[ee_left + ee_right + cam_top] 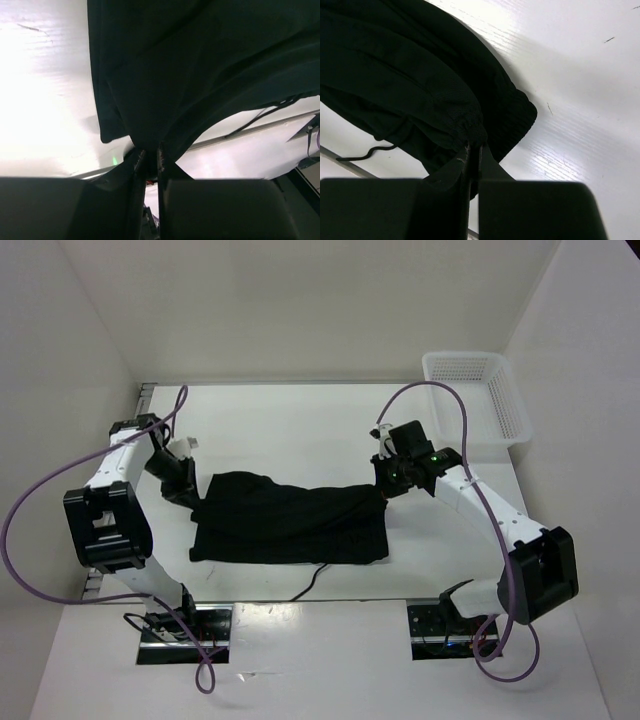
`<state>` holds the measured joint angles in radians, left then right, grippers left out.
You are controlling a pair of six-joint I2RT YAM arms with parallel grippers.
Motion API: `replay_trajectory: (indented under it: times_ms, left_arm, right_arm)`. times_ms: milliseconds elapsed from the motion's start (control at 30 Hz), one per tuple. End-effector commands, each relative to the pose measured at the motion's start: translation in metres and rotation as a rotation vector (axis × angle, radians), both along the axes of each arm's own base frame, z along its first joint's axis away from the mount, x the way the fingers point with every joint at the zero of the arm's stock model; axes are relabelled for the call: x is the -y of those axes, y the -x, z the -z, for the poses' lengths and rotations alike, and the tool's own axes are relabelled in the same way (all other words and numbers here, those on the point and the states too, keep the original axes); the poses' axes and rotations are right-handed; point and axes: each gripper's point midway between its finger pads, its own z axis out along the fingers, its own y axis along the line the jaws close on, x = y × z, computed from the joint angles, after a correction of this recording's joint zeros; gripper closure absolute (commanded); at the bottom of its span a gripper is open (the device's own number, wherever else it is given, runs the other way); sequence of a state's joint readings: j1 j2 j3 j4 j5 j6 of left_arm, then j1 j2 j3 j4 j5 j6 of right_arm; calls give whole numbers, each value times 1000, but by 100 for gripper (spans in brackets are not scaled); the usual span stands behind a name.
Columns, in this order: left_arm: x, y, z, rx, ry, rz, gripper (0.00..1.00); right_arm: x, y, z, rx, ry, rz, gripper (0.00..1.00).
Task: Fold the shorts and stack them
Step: Fold the shorts
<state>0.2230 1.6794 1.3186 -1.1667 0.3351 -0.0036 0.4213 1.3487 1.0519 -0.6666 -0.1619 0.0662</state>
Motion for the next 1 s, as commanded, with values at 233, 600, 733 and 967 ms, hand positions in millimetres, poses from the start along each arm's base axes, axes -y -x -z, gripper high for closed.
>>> replay_trajectory:
  times_ms: [233, 600, 733, 967]
  left_arm:
    - [11, 24, 36, -108, 71, -7, 65]
    - [-3, 30, 59, -120, -20, 0, 64]
    - [-13, 20, 53, -73, -65, -9, 63]
    - [-19, 25, 67, -102, -98, -6, 60]
  right_arm:
    - [-9, 1, -4, 15, -32, -9, 100]
    - [-9, 0, -10, 32, -40, -9, 100]
    - [-9, 0, -10, 32, -40, -9, 100]
    - [-8, -1, -10, 35, -33, -3, 100]
